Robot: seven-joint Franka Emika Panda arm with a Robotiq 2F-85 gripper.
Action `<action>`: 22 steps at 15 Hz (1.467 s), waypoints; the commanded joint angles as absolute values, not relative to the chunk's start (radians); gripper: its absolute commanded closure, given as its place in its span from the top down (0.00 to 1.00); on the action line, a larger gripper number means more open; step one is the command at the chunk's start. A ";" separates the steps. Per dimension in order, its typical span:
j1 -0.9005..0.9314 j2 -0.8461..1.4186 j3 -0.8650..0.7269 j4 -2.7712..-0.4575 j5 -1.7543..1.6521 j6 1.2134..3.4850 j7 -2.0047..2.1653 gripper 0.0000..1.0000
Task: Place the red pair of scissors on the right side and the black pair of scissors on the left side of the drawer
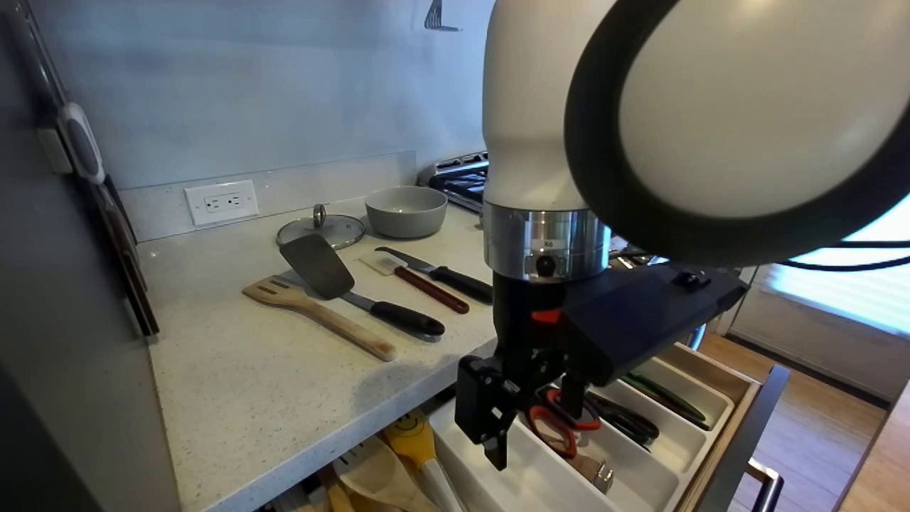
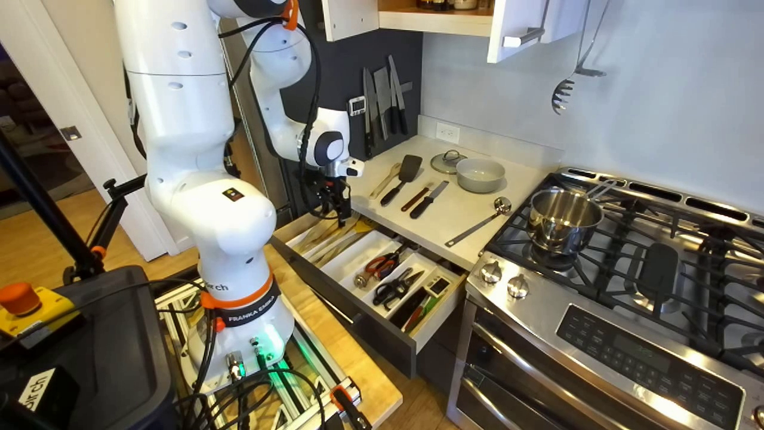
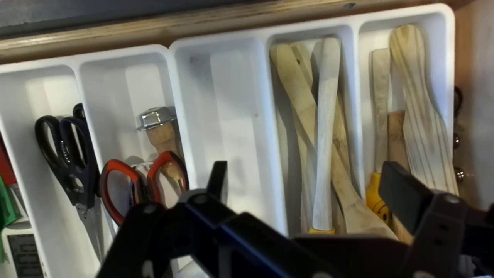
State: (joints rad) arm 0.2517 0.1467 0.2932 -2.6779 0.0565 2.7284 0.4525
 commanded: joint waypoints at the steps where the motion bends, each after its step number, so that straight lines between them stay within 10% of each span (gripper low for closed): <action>1: 0.277 0.213 0.271 -2.659 0.052 2.774 0.393 1.00; 22: 0.369 0.330 0.112 -2.614 -0.069 2.776 0.470 1.00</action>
State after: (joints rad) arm 0.3366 0.2902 0.1535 -2.6203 -0.0302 2.7665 0.4370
